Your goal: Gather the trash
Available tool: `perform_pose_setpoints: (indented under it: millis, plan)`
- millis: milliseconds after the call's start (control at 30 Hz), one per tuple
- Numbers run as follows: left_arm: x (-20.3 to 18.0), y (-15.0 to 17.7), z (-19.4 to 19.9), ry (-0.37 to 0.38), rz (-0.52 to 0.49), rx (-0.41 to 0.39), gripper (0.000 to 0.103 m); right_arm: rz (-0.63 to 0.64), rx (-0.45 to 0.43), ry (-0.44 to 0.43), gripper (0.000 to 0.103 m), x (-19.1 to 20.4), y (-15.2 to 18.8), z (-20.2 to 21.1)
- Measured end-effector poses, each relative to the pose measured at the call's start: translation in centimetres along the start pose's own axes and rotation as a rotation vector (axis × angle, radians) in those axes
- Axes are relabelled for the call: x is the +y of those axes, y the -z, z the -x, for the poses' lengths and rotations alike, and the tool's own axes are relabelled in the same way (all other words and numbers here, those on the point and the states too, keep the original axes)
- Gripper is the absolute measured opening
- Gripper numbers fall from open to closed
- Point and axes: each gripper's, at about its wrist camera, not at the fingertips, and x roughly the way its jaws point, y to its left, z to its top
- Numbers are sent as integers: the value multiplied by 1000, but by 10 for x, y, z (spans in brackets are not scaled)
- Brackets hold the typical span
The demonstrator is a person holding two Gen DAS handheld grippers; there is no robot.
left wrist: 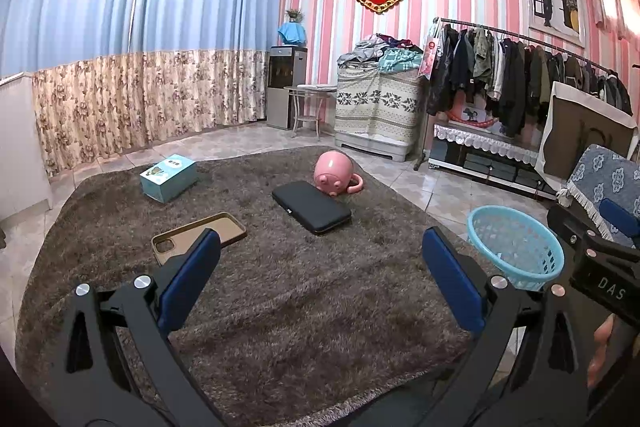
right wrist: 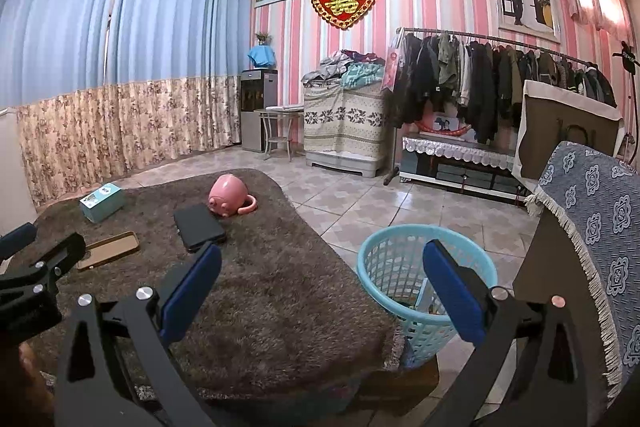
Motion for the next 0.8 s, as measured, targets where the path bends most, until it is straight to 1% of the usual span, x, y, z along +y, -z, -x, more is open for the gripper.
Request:
perform_pose_setpoints:
  millis: [167,800]
  plan:
    - [-2,2,0,-6,-13,-6,98,-3,1,-2,98,1,0,-1]
    - [-4,4,1,-6,-16,-5,98,-5,-3,-7,98,4,2,-5]
